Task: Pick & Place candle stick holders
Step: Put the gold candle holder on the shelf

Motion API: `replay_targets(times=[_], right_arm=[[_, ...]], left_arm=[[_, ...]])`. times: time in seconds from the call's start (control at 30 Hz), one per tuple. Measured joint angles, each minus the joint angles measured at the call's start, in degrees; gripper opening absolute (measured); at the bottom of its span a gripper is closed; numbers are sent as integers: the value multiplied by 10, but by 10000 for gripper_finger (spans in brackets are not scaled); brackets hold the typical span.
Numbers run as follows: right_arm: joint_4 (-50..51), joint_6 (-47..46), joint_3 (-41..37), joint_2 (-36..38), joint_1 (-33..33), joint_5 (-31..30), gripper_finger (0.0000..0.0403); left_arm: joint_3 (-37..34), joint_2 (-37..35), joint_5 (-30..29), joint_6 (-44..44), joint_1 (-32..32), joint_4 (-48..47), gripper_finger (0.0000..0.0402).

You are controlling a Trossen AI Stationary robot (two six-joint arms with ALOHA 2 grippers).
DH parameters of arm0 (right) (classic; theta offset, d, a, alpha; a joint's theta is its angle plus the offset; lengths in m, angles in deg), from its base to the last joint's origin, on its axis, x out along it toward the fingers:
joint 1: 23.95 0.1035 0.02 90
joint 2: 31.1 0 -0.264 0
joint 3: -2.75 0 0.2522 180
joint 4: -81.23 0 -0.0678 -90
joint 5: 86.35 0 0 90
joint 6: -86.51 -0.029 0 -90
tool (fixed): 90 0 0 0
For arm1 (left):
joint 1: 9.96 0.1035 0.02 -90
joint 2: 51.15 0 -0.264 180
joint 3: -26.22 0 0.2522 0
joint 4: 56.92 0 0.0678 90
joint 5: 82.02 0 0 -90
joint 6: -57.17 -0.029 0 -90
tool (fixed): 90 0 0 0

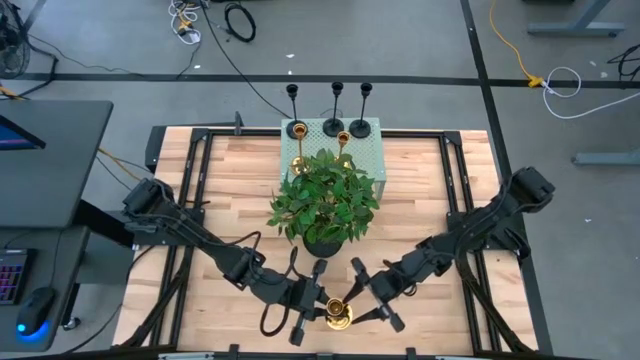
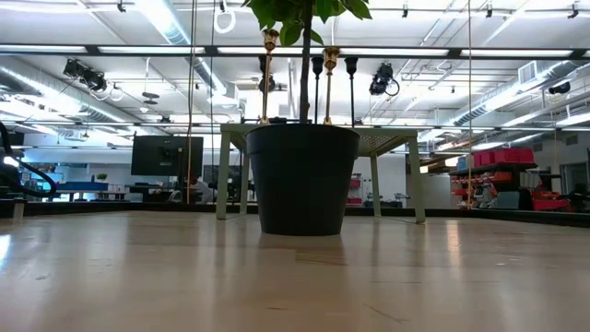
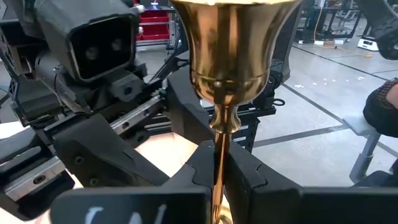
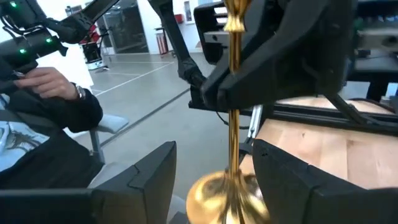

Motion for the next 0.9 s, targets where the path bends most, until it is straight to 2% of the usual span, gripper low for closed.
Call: replay_targets(times=[0.53, 0.9], right_arm=[[-1, 21, 53, -49, 0, -2, 205], [4, 24, 59, -51, 0, -5, 125]], left_arm=[[0, 0, 0, 0, 0, 0, 16], [0, 0, 1, 0, 0, -3, 19]])
